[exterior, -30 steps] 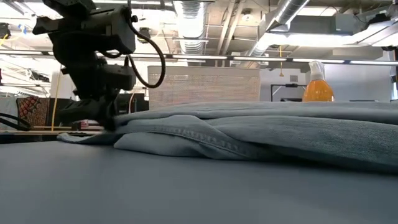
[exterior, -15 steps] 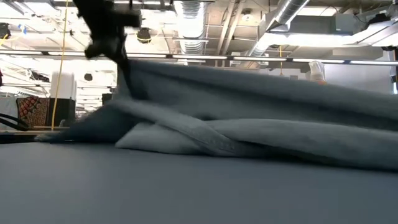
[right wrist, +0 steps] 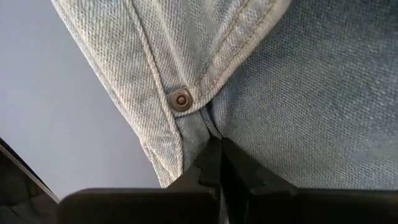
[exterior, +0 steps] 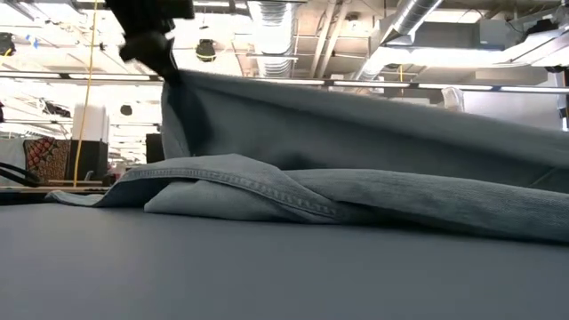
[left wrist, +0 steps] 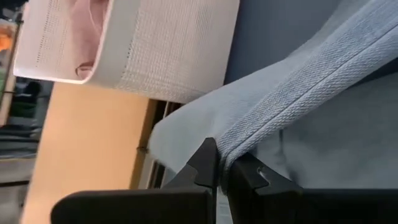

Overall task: Fold Laundry from Bin
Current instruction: Fold the blue pants

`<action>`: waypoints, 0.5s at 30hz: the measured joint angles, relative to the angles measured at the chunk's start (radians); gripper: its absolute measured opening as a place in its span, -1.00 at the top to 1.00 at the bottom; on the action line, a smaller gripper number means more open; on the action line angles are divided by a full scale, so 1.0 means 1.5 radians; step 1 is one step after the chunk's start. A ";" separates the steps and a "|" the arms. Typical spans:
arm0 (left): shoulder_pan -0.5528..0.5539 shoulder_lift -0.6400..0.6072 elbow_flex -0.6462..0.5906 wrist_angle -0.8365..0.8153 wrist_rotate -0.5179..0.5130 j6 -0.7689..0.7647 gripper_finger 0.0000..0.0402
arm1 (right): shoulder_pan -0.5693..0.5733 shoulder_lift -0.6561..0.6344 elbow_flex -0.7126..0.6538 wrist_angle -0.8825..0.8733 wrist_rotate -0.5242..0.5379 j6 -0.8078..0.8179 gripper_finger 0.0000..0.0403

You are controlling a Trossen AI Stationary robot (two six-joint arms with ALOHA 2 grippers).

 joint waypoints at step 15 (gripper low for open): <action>0.176 0.177 -0.060 0.274 0.078 0.203 0.90 | 0.000 0.001 -0.001 0.015 0.008 0.029 0.86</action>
